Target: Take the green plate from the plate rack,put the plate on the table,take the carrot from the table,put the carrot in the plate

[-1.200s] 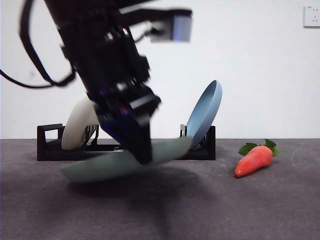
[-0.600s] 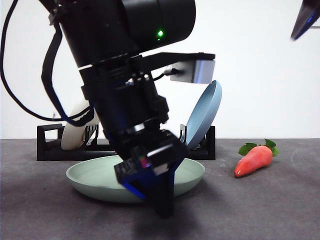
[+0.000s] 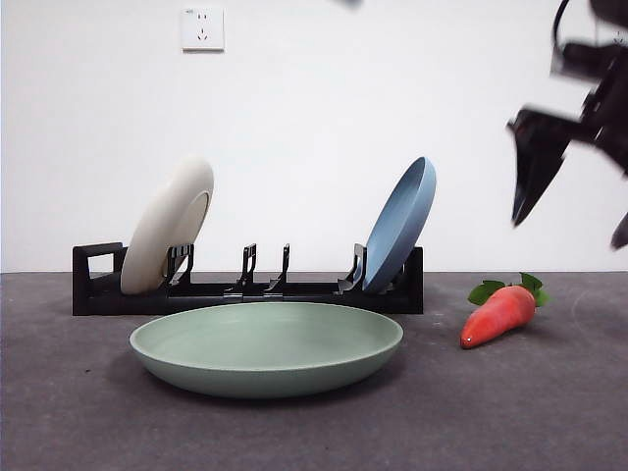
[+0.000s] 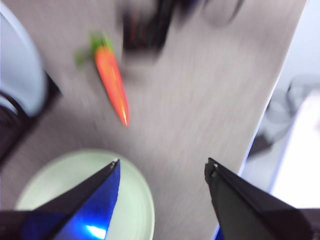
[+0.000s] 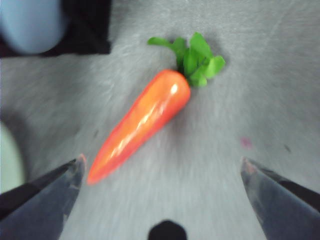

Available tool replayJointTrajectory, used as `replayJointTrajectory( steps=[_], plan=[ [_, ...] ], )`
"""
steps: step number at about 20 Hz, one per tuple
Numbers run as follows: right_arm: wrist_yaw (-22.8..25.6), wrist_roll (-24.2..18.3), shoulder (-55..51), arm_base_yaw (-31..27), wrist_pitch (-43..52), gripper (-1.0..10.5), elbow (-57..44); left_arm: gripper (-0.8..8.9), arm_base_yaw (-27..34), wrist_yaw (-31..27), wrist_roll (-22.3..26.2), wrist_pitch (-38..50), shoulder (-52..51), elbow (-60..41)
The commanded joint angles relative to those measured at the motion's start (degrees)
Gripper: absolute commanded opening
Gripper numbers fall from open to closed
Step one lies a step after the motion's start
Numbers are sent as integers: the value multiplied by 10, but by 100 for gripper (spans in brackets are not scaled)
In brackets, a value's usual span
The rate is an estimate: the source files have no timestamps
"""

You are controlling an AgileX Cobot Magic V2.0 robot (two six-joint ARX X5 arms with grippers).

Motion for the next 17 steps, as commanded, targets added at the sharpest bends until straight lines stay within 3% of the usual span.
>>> replayJointTrajectory(
  steps=[1, 6, 11, 13, 17],
  plan=[
    [14, 26, 50, 8, 55, 653, 2, 292, -2, 29, -23, -36, -32, 37],
    [19, 48, 140, 19, 123, 591, 16, 292, -2, 31, -29, -69, -107, 74],
    [48, 61, 188, 35, 133, 589, 46, 292, -2, 31, -44, -91, -145, 74],
    [56, 72, 206, 39, 140, 484, 54, 291, -2, 31, -56, -101, -150, 74],
    [73, 79, 223, 41, 138, 390, 57, 291, -2, 35, -58, -127, -151, 74]
  ],
)
